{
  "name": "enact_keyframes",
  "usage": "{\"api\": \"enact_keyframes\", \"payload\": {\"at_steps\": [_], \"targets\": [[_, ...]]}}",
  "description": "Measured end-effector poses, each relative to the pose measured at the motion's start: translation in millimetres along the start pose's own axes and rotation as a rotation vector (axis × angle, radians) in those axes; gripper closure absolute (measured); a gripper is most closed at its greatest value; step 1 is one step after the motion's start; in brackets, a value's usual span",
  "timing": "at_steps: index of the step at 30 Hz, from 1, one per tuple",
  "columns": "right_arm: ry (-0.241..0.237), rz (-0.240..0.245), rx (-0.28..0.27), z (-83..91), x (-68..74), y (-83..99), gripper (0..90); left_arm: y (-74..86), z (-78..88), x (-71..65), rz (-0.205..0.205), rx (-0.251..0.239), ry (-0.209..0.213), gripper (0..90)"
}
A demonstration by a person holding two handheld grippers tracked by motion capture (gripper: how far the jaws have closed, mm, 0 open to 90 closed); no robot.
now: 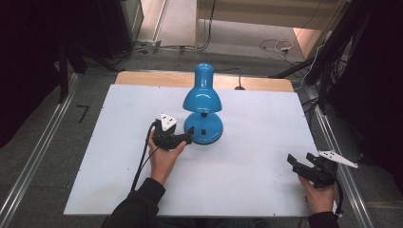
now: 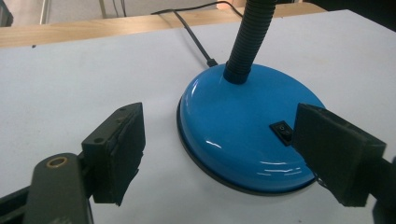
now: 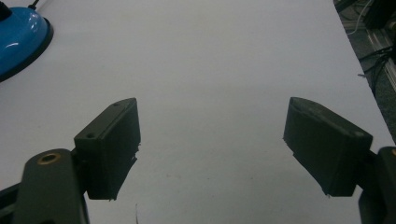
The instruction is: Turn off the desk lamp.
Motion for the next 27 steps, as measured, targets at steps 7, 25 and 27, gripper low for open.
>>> {"api": "enact_keyframes", "payload": {"at_steps": [7,25,27], "targets": [[-0.001,-0.003,0.000,0.6,-0.2,0.1,17.5,3.6,11.4,10.2,0.010,0.000,-0.016,17.8],[-0.005,-0.002,-0.008,1.9,-1.2,-0.3,17.5,3.9,34.0,22.7,0.052,-0.027,-0.022,18.8],[-0.005,-0.005,-0.008,2.2,-0.9,-0.3,17.5,5.2,37.6,24.3,0.052,-0.033,-0.030,19.2]]}}
Point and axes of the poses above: each handheld gripper's, and its own axes: z roughly backward along the jaws, y roughly out of its underside, x roughly to its left, the point moved 5 cm from there along -z, roughly forward along the jaws, and after that the axes turned 6 degrees about z, right-handed, at the moved point
